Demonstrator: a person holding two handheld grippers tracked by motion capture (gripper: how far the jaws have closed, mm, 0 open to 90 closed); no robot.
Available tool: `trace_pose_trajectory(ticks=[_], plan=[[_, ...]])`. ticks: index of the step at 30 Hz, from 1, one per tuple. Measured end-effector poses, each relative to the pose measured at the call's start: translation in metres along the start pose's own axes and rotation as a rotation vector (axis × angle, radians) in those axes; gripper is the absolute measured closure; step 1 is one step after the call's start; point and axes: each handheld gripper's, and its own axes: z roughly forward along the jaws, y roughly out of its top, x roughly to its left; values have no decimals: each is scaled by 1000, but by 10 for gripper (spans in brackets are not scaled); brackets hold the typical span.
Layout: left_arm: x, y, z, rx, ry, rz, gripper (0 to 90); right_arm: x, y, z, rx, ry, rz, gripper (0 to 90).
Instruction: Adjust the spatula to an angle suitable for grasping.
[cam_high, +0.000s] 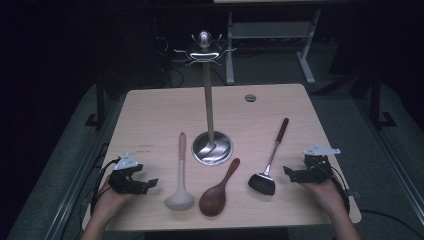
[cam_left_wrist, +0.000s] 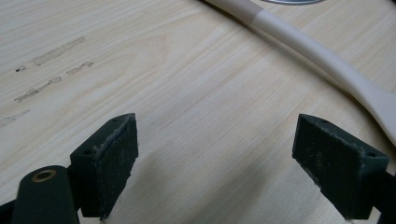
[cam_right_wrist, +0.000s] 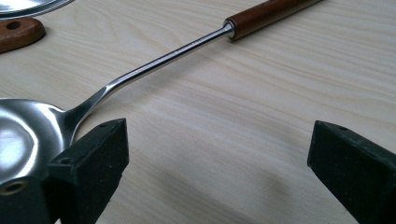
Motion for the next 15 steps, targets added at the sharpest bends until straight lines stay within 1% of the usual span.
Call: trace_pose_trajectory(ticks=[1,2,3,4,5,6,10,11,14,15], plan=[[-1,0,0,5,1,1,142,0,0,0,0,0,0,61],[-1,0,0,7,2,6,142,-1,0,-1,8,5,11,83],[-1,1,0,8,1,10,142,-1,0,-1,13,13,15,133],[-2,1,1,6,-1,7,143,-2,0,-3,15,28,18,163],[-2,1,1,6,-2,1,144,-2,1,-3,21,31,24,192],[-2,1,1,8,-3,3,144,-1,2,-4,33,38,33,242],[-2,2,2,11,-11,0,144,4,7,-9,25,74,11,400],[-2,2,2,12,-13,-2,148,6,10,-10,21,86,-4,450],[-2,2,3,25,-22,-7,148,12,17,-9,27,121,-25,589],[-3,2,3,26,-24,-7,149,15,21,-10,14,137,-27,638]])
